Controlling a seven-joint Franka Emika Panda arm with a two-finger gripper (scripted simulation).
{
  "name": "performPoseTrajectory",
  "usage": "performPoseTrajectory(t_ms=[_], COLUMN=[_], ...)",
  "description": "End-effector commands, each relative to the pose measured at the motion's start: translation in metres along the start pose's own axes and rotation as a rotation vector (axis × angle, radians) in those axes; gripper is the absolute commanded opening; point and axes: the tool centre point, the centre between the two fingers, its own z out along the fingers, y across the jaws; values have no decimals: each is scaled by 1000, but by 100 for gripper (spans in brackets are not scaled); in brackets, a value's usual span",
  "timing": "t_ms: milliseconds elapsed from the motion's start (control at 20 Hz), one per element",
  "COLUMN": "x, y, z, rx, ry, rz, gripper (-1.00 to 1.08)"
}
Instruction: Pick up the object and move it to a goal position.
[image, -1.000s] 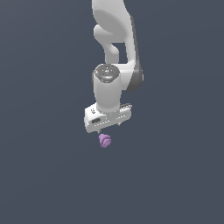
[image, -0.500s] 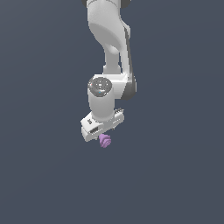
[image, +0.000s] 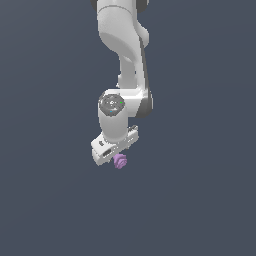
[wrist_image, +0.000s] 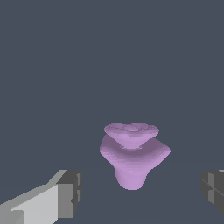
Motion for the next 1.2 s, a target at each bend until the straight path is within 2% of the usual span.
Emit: performPoseTrajectory(t_ms=[0,250,600,850,900,1150], x=[0,0,-1,0,0,0], y=[0,0,-1,0,0,0], z=[0,10,45,50,50,50], rx=[0,0,0,0,0,0], ry=[0,0,0,0,0,0], rz=[0,-1,-4,-5,-5,-5], gripper=[100,100,100,100,-100,-100])
